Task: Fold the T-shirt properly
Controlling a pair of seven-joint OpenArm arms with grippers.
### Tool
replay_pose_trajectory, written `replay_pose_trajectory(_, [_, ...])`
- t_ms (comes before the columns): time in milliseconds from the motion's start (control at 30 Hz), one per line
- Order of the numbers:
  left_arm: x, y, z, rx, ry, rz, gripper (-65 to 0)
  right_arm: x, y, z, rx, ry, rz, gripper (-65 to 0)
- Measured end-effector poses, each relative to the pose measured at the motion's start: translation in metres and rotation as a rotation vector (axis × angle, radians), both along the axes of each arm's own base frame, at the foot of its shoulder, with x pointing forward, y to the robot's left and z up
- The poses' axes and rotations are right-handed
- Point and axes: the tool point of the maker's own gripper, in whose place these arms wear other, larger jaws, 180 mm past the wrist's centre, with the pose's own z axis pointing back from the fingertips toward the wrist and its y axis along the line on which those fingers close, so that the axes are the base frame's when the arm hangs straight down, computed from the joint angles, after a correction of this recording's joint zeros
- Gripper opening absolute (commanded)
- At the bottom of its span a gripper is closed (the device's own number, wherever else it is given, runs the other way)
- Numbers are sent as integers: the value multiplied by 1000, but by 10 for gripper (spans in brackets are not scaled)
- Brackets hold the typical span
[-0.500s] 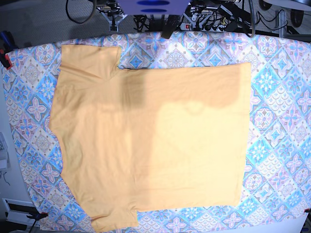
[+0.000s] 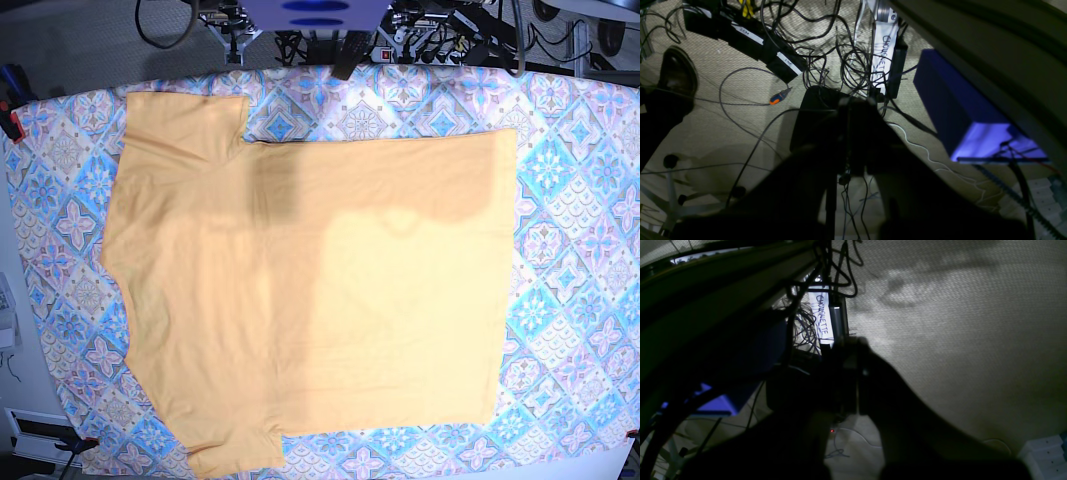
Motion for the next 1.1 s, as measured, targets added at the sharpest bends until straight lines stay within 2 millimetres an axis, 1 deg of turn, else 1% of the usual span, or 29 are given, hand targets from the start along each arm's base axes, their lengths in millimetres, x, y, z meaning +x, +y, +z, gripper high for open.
replay_pose_trajectory(633, [0,0,0,0,0,0,-650,0,0,0,0,0,0,-648])
replay_pose_trajectory(800, [-4,0,1,1,-9,1,-650,0,0,0,0,0,-3,-648])
replay_pose_trajectory(900, [-6,1,3,3,-29,2,-650,-8,0,1,-2,-3,-3,-648])
replay_pose_trajectory(967, [-8,1,3,3,-29,1,-650,-21,0,1,-1,25,-3,-648])
replay_pose_trajectory(1067, [-14,6,3,8,-19,0,-650,-25,-1,2,-3,28,-3,-648])
replay_pose_trajectory(1100, [-14,9,4,13,-20,-1,-650,-26,-5,2,-8,25,-3,-648])
